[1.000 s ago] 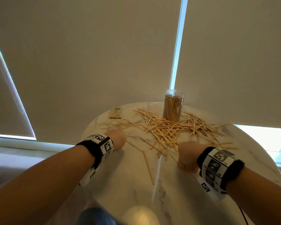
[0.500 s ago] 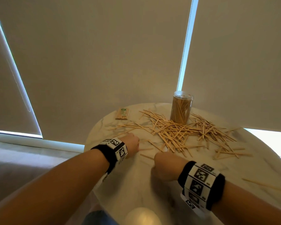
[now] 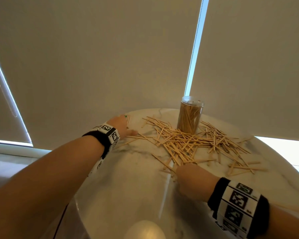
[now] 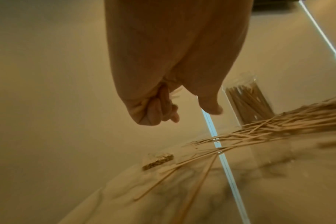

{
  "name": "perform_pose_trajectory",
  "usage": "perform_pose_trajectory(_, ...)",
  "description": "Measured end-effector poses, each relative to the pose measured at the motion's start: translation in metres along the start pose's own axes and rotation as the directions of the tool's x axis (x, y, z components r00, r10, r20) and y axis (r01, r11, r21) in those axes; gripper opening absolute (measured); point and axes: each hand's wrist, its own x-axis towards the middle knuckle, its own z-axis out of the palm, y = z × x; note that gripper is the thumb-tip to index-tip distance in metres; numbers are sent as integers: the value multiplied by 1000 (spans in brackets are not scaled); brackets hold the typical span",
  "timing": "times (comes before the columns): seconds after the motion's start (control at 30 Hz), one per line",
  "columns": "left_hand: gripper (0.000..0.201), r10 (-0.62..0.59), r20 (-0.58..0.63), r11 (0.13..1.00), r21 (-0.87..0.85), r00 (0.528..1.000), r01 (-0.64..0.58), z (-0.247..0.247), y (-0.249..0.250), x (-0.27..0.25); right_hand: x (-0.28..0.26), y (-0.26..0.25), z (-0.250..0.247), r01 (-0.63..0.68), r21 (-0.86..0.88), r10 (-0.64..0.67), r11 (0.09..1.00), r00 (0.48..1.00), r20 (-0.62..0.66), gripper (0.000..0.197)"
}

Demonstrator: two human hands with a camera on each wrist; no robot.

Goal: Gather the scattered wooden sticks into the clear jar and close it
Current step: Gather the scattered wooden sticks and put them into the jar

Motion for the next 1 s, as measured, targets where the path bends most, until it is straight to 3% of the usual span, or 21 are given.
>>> perform_pose_trajectory(0.13,94,-51,162,987,156,986,26,20,0,21,-3,12,3,-25,-51,26,998,1000,9,33)
perform_pose_trajectory(0.3,62,-53,203,973,230,978,5,32,10,26,4,35,-4,-77,18,76,997,997,30,26)
perform_pose_trajectory(0.47,22,63,181,954,279,981,-113,42,28,9,32,59,-32,-189,198,215,962,969,-121,33)
perform_pose_trajectory(0.7,26,118,230,936,298,966,-185,41,55,-21,53,71,-41,-250,43,248,967,968,45,28)
perform_pose_trajectory(0.83,33,90,277,949,266,957,-167,40,67,-31,57,74,-45,-282,118,286,952,958,-20,41)
perform_pose_trajectory(0.93,32,89,309,937,296,947,-184,42,78,-38,73,70,-42,-315,122,324,941,945,-56,81)
perform_pose_trajectory(1.0,32,88,327,933,303,941,-192,44,83,-41,85,63,-38,-315,54,317,947,948,-32,85)
